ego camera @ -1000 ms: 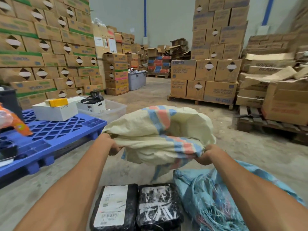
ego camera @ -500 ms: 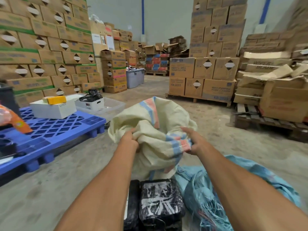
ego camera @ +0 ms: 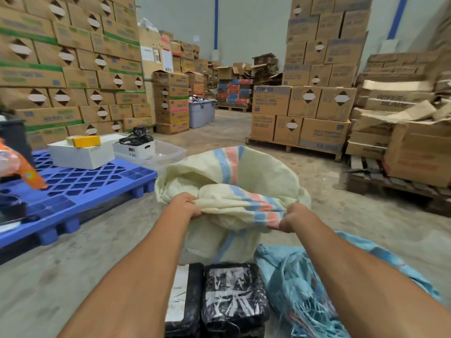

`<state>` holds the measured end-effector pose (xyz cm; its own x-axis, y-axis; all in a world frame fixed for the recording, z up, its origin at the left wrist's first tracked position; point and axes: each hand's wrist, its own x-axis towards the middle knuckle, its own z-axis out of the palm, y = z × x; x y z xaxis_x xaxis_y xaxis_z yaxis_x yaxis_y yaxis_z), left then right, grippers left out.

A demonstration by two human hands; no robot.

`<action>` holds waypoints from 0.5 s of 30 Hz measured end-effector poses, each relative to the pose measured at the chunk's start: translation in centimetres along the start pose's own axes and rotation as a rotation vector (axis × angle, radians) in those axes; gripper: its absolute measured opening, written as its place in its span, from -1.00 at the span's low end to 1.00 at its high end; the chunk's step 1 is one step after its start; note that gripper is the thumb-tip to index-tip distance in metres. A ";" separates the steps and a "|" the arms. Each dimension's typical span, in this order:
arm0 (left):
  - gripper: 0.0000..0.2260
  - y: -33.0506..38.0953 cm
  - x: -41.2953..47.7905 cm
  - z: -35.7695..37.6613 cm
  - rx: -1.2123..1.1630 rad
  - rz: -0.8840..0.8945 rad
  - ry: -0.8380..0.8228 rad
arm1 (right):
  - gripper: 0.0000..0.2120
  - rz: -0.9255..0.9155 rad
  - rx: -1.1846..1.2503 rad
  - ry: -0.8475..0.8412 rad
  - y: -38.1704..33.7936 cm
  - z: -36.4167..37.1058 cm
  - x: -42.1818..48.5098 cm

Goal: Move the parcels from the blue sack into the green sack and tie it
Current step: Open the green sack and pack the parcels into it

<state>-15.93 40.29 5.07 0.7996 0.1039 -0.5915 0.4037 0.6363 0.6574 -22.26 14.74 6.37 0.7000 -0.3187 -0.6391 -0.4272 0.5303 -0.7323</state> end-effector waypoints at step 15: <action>-0.54 -2.5 -5.2 2.0 -0.137 0.161 -0.248 | -0.37 0.177 0.353 -0.372 3.7 2.4 -0.2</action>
<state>-20.18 36.66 7.46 0.9391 0.0325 -0.3422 0.2134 0.7253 0.6546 -22.60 18.61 4.34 0.8176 0.0653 -0.5720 -0.3835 0.8028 -0.4566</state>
